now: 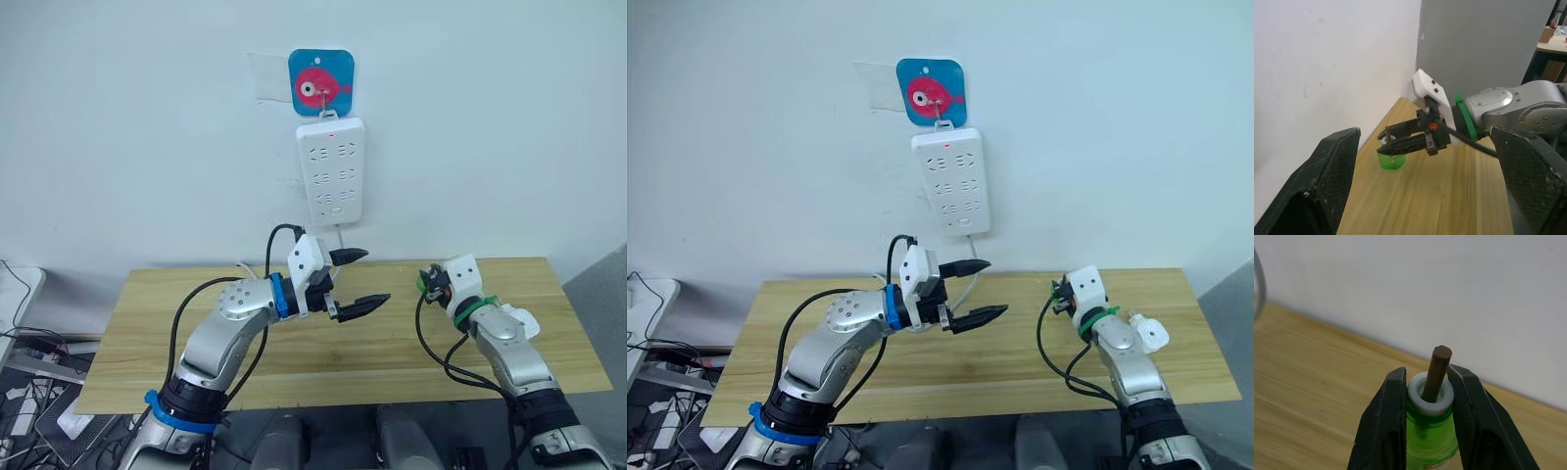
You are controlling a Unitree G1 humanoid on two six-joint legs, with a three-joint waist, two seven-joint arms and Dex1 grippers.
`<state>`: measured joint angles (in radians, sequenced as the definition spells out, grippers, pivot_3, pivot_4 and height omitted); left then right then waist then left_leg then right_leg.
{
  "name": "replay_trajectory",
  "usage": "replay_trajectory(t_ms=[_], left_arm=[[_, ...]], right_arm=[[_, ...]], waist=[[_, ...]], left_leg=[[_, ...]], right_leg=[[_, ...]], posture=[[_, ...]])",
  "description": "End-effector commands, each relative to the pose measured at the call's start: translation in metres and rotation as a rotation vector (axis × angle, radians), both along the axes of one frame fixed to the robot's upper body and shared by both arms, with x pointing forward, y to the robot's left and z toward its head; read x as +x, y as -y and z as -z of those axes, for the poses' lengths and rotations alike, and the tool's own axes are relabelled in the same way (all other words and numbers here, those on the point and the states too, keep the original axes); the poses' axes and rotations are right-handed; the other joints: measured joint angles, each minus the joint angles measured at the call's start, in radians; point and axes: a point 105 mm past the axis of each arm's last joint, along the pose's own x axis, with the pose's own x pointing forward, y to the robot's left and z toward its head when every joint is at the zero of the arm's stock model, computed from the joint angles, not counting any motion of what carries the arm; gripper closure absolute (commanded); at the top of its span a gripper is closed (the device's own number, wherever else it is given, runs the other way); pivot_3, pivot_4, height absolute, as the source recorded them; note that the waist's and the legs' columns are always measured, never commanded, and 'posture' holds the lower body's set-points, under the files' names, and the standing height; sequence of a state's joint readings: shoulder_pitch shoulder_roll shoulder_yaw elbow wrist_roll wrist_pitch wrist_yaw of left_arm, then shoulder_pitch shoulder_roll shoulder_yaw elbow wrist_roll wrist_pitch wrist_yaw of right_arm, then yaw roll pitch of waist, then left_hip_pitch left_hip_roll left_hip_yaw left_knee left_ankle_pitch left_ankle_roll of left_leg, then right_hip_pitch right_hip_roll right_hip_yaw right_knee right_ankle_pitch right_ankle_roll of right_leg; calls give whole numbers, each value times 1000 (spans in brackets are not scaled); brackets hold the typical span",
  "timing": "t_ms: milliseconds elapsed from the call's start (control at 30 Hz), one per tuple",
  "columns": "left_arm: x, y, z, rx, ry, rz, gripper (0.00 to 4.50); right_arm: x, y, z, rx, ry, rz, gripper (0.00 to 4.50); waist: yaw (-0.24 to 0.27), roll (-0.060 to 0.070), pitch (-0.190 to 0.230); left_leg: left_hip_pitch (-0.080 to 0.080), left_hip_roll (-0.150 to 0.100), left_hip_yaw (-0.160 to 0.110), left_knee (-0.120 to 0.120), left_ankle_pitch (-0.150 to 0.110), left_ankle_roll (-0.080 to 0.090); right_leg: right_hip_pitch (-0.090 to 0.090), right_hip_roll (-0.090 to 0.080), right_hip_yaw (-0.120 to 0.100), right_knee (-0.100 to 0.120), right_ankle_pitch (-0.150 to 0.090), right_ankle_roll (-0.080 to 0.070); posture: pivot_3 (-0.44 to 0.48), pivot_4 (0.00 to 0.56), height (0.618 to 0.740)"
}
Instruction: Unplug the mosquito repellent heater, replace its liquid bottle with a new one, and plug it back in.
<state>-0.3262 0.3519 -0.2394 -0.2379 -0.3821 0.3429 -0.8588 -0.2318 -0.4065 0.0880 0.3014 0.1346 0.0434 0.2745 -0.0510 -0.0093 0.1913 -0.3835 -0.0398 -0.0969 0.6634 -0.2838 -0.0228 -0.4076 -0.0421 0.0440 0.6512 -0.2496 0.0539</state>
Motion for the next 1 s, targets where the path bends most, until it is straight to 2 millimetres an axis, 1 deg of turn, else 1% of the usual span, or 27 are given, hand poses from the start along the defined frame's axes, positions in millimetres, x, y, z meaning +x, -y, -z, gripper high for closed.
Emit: replay_trajectory(t_ms=[33, 233, 433, 767, 833, 867, 900, 933, 967, 1000], left_arm=[[-7, 2, -6, 5, 40, 23, 0], [-12, 0, 6, 59, -15, 50, 0], [-16, -2, 19, 145, -57, 83, 0], [-11, -2, 19, 144, -41, 65, 0], [-10, -1, 18, 141, -40, 62, 0], [-10, -2, 18, 137, -39, 57, 0], [-10, -2, 17, 134, -38, 54, 0], [-9, -3, 17, 131, -38, 49, 0], [-9, -4, 17, 128, -39, 43, 0], [-9, -4, 17, 126, -39, 40, 0]], right_arm=[[4, 12, -3, -15, 58, 50, 3639], [5, 15, 11, -28, 54, 75, 3639], [9, 15, 13, -17, 64, 83, 3639], [11, 14, 20, -5, 47, 75, 3639], [11, 14, 22, -5, 39, 72, 2916], [11, 14, 22, -4, 37, 72, 2753], [11, 14, 22, -4, 36, 70, 2462], [10, 15, 21, -4, 38, 66, 2058], [9, 16, 19, -4, 41, 63, 1814], [8, 17, 18, -4, 43, 61, 1415]], waist=[[0, 0, 0], [0, 0, 0], [-3, 0, 0], [-4, 0, 0], [-4, 0, 0], [-4, 0, 0], [-4, 0, 0], [-4, 0, 0], [-4, 0, 0], [-4, 0, 0]], left_leg=[[0, 0, 0, 0, 0, 0], [2, 0, 1, 0, 0, 0], [4, 0, 1, 1, 0, -1], [4, 0, 1, 1, 1, -1], [4, 0, 1, 2, 1, -1], [4, 0, 1, 2, 1, -1], [4, 0, 1, 2, 1, -2], [4, 0, 1, 2, 1, -2], [4, 0, 1, 2, 1, -2], [4, 0, 1, 2, 1, -2]], right_leg=[[0, 0, 0, 0, 0, 0], [0, 0, 1, 4, 0, 0], [0, 0, 1, 9, 0, 0], [0, 0, 2, 10, 0, 0], [0, 0, 2, 10, 0, 0], [0, 0, 2, 10, 0, 0], [0, 0, 2, 11, 0, 0], [0, 0, 2, 11, 0, 0], [0, 0, 1, 11, 0, 0], [0, 0, 2, 11, 0, 0]], posture=[[-26, 163, 740], [-33, 164, 740], [-39, 162, 740], [-35, 159, 740], [-30, 159, 740], [-29, 158, 740], [-29, 158, 740], [-26, 159, 740], [-24, 159, 740], [-24, 159, 740]])
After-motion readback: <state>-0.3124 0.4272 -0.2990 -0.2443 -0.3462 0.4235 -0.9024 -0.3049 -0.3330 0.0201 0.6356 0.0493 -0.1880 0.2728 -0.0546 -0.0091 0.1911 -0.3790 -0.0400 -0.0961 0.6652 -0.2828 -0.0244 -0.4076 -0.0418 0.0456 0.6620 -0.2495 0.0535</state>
